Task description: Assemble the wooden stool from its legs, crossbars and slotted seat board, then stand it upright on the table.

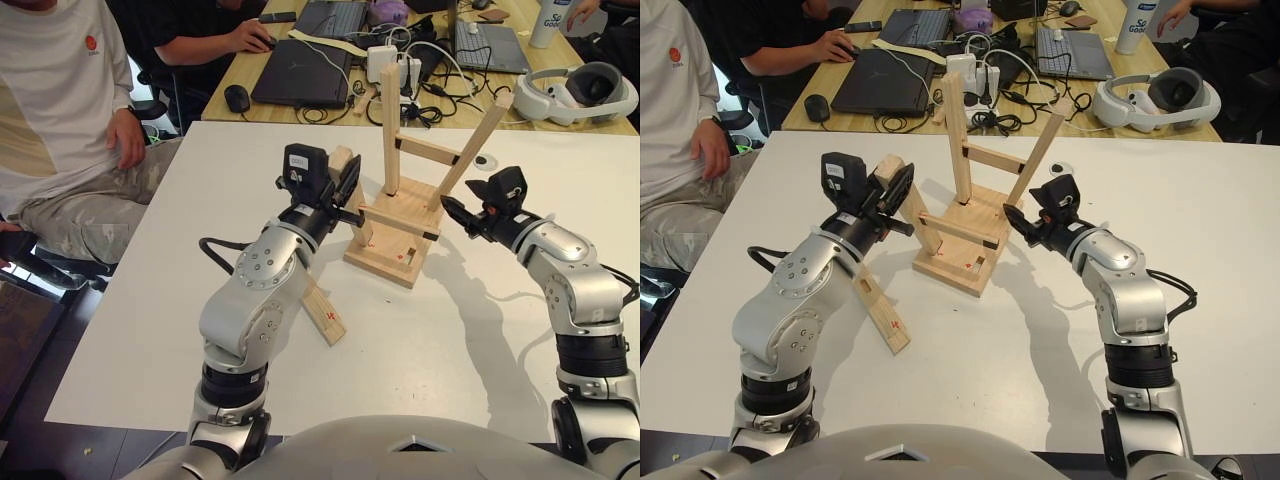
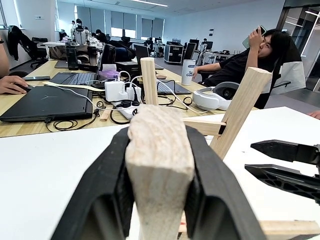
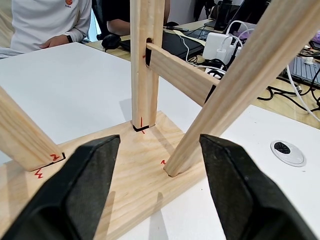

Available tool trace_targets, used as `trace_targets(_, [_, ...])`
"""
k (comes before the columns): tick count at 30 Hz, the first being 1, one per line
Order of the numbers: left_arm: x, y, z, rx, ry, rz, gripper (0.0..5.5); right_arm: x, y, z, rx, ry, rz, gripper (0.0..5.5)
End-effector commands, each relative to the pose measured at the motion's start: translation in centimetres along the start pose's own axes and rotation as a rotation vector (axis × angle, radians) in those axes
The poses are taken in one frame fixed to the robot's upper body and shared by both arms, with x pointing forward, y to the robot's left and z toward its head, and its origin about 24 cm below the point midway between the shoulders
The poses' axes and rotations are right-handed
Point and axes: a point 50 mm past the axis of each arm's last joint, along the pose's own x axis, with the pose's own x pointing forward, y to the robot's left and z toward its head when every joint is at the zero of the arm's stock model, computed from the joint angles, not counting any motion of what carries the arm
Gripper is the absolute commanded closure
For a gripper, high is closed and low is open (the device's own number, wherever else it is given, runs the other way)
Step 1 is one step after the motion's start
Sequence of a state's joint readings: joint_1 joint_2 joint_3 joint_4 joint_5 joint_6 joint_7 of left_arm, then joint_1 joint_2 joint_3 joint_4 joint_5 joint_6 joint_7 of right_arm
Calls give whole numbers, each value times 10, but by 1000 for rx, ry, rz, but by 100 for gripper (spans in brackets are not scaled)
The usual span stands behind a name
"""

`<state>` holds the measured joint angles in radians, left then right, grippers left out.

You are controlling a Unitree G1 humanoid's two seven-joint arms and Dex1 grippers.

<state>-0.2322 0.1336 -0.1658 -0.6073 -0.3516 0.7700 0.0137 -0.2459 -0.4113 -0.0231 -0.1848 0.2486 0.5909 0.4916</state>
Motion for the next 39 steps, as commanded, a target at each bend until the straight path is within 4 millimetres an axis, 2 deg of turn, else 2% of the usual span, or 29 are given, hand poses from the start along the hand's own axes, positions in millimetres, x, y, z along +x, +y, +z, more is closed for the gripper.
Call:
trace_targets(1, [1,6,-7,-16,43,12,403,2,-2,7,-7,-31,-9,251])
trace_targets(5, [1,9,5,-68,-30,25,338,2,-1,7,-2,-34,-5,251])
trace_targets(8, [1,24,23,-95,-109,90,297,0,0,6,4,-33,-3,251])
trace_targets(11, [-8,44,40,-70,-149,128,297,-2,0,7,6,-39,-10,251])
trace_targets(15, [-34,87,35,106,63,190,297,-11,-3,8,16,-61,-49,251])
trace_targets(19, [-50,113,27,139,255,273,297,-18,-1,6,30,-70,-86,251])
trace_targets(22, [-60,103,-10,68,540,245,297,-22,1,6,41,-77,-110,251])
trace_targets(23, [-63,96,-20,32,596,229,276,-22,2,6,43,-79,-114,251])
trace_targets(27, [-62,72,-46,-149,719,205,212,-25,7,5,56,-86,-135,251])
trace_targets(29, [-62,69,-65,-262,755,353,210,-26,11,5,81,-98,-152,251])
trace_targets(33, [-65,79,-75,-255,812,564,210,-27,20,5,113,-119,-171,251])
trace_targets(36, [-61,80,-82,-284,847,586,210,-23,25,7,134,-136,-180,251])
trace_targets(39, [-48,71,-81,-338,831,564,210,-19,29,10,147,-155,-181,251])
